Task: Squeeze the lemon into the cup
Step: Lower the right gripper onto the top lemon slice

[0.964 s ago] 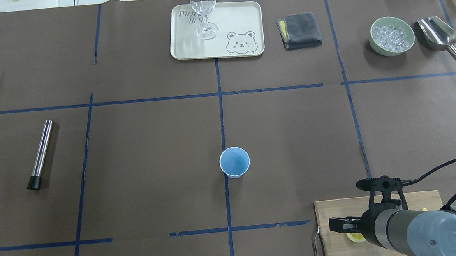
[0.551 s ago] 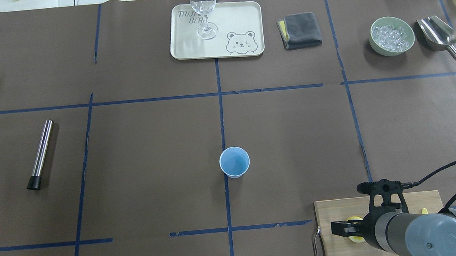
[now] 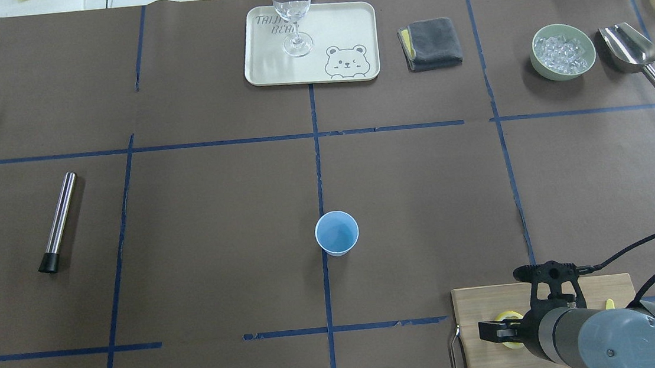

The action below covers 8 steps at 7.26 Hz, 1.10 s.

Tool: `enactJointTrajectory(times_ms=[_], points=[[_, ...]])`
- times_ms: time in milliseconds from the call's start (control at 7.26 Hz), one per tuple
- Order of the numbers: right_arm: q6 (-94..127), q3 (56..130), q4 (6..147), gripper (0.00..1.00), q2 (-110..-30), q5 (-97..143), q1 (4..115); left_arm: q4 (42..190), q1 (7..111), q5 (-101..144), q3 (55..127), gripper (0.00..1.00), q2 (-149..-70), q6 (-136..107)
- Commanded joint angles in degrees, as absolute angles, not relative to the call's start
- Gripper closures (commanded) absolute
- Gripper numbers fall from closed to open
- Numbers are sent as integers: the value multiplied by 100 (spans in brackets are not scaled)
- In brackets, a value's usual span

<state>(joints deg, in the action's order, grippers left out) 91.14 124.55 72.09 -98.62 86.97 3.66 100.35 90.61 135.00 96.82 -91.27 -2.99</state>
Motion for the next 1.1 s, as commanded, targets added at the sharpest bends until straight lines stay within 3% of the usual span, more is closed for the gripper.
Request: enactJointTrajectory(times_ms=[0,138,827,964], points=[[9114,12454,7216,0,-9861,8719,352,10028,9062,13500,9677,0,-9158,-299],[9114,12445,7216,1,-9853,8719,352,10028,9062,13500,9677,0,-9167,-299],[9114,12428,7207,22,-9844,8754,352,10020,9053,13491,9668,0,-9211,-290],[9114,12428,7207,31,-9844,8754,360,10020,9061,13500,9668,0,-9211,-299]])
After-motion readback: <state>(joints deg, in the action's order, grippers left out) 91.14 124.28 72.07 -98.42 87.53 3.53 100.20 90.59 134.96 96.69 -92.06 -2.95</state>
